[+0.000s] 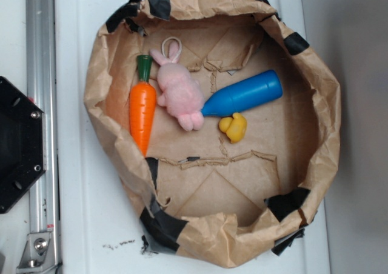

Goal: Grab the yellow duck.

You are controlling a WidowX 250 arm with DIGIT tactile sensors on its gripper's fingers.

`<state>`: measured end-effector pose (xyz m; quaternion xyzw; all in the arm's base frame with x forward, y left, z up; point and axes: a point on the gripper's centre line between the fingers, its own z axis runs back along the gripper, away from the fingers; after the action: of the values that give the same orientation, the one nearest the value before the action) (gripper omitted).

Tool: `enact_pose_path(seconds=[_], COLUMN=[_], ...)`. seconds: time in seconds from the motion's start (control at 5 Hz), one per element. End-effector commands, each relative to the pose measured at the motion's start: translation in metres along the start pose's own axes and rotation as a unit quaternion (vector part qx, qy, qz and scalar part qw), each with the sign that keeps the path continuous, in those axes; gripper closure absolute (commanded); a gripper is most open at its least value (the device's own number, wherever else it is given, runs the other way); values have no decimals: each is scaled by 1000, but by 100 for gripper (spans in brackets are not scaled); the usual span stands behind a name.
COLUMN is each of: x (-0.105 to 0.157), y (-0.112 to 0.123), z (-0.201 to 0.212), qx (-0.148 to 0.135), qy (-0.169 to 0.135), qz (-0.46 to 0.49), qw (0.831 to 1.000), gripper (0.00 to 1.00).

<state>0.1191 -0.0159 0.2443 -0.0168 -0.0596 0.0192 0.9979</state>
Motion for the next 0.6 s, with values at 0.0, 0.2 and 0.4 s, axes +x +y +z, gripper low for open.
enact_pose_path(seconds=[0.0, 0.2, 0.4], x=[0, 48, 92], y=[0, -9, -2], z=[0, -16, -33], qx=[0, -91, -89], qy=[0, 64, 34], qz=[0, 110, 215], qw=[1000, 988, 972], gripper=[0, 0, 0])
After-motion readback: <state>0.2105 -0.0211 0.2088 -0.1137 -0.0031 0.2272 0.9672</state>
